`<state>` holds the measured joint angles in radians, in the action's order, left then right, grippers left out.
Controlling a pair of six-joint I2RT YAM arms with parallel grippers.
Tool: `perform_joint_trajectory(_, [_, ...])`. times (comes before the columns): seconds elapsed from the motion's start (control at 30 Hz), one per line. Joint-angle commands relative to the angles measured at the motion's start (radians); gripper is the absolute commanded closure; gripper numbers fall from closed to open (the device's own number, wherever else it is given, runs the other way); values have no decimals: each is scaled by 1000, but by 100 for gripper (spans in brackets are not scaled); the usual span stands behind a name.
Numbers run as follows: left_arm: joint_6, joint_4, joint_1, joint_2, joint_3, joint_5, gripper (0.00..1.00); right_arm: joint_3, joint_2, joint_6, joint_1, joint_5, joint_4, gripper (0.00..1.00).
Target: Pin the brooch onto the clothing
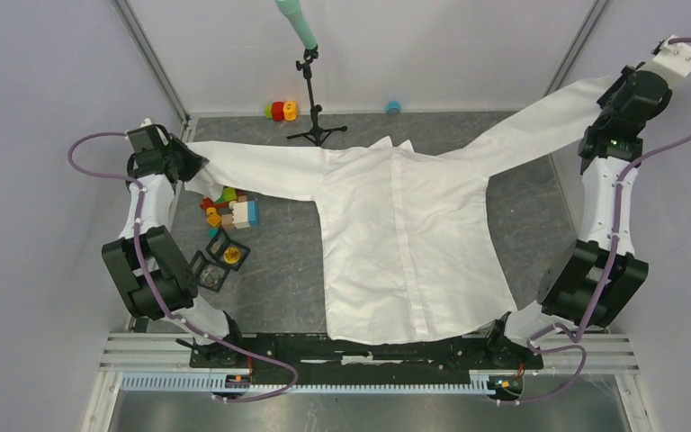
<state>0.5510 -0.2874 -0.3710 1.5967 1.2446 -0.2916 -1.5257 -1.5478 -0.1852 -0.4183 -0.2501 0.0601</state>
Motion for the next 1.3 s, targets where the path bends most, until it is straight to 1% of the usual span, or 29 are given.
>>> perform_joint_trajectory(0.0, [-29, 42, -8, -17, 23, -23, 98, 64, -53, 30, -11, -50, 39, 100])
perform_joint_trajectory(0.2, [-39, 32, -8, -4, 27, -24, 98, 155, -60, 42, -14, -208, 41, 100])
perform_joint_trajectory(0.23, [-53, 27, -7, -7, 31, -18, 91, 161, -61, 50, -14, -220, 35, 90])
perform_joint_trajectory(0.27, [-75, 10, -3, -11, 39, -2, 75, 157, -62, 58, -15, -224, 23, 65])
perform_joint_trajectory(0.3, [-111, -19, 9, -20, 54, 37, 51, 147, -63, 69, -16, -223, 7, 44])
perform_joint_trajectory(0.33, [-145, -45, 22, -30, 67, 82, 32, 134, -63, 82, -16, -216, -6, 28])
perform_joint_trajectory(0.37, [-166, -61, 38, -39, 75, 109, 22, 123, -61, 90, -17, -206, -23, 19])
perform_joint_trajectory(0.4, [-176, -67, 50, -48, 78, 123, 16, 111, -57, 97, -16, -194, -34, 11])
perform_joint_trajectory(0.43, [-177, -67, 65, -57, 77, 124, 12, 102, -50, 101, -16, -174, -48, 7])
perform_joint_trajectory(0.53, [-185, -78, 109, -71, 88, 124, 6, 92, -18, 92, -16, -71, -86, 4])
perform_joint_trajectory(0.63, [-197, -88, 170, -93, 90, 148, 5, 124, 11, 77, -3, 155, -74, 2])
perform_joint_trajectory(0.73, [-194, -86, 256, -123, 70, 144, 5, 143, -5, 95, 43, 350, -77, 2])
perform_joint_trajectory(0.83, [-167, -64, 379, -164, 1, 119, 5, 150, -66, 121, 123, 484, -92, 2])
perform_joint_trajectory(0.93, [-112, -2, 546, -207, -110, 99, 5, 123, -161, 158, 223, 561, -115, 2])
perform_joint_trajectory(1.13, [18, 139, 824, -228, -291, 89, 6, -14, -401, 156, 373, 669, -150, 12])
perform_joint_trajectory(1.2, [39, 167, 892, -210, -324, 88, 7, -60, -470, 142, 402, 684, -152, 14])
perform_joint_trajectory(1.27, [54, 214, 941, -194, -357, 62, 7, -102, -530, 126, 413, 701, -152, 18])
